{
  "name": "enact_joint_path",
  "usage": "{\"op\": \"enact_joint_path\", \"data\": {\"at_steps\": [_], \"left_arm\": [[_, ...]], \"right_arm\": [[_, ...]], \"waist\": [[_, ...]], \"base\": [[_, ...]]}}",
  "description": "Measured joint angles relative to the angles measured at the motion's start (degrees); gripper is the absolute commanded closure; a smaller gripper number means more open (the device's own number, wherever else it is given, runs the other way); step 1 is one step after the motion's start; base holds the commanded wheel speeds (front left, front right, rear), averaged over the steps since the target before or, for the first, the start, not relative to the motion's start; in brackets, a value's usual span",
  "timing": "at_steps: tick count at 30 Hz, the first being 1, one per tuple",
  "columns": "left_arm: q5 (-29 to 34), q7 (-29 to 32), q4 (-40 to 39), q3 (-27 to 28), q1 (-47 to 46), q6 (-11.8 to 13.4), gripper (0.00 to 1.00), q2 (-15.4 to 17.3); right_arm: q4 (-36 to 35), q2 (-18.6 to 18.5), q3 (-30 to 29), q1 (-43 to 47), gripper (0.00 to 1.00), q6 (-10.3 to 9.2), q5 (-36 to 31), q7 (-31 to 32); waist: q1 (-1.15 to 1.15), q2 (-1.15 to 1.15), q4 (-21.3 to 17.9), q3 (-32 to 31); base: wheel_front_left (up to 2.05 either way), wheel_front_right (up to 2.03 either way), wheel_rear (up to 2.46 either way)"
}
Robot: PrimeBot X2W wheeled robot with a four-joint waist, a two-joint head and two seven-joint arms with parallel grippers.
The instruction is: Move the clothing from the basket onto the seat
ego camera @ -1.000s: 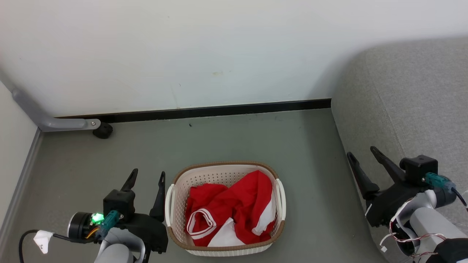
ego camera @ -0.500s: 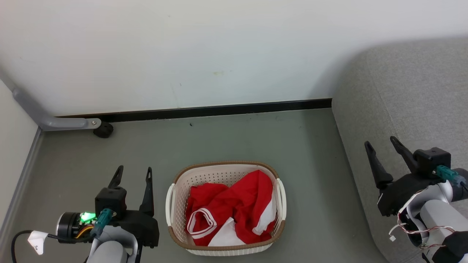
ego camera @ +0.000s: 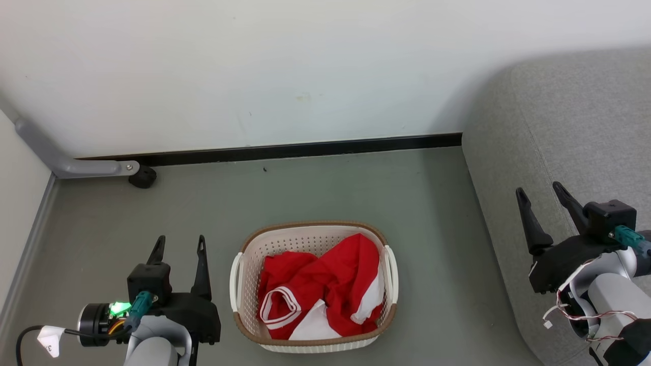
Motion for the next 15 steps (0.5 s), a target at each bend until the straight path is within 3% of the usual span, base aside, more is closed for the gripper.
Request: {"op": "enact_joint_path", "data": {"at_steps": [15], "left_arm": [[0.58, 0.00, -1.45, -0.18, -0.01, 0.02, 0.00, -3.15]], "right_arm": [[-7.16, -1.67, -2.44, 0.19, 0.00, 0.00, -2.12, -0.05]], "waist": [[0.00, 0.00, 0.12, 5.29]], "base": [[0.00, 0.00, 0.00]]}}
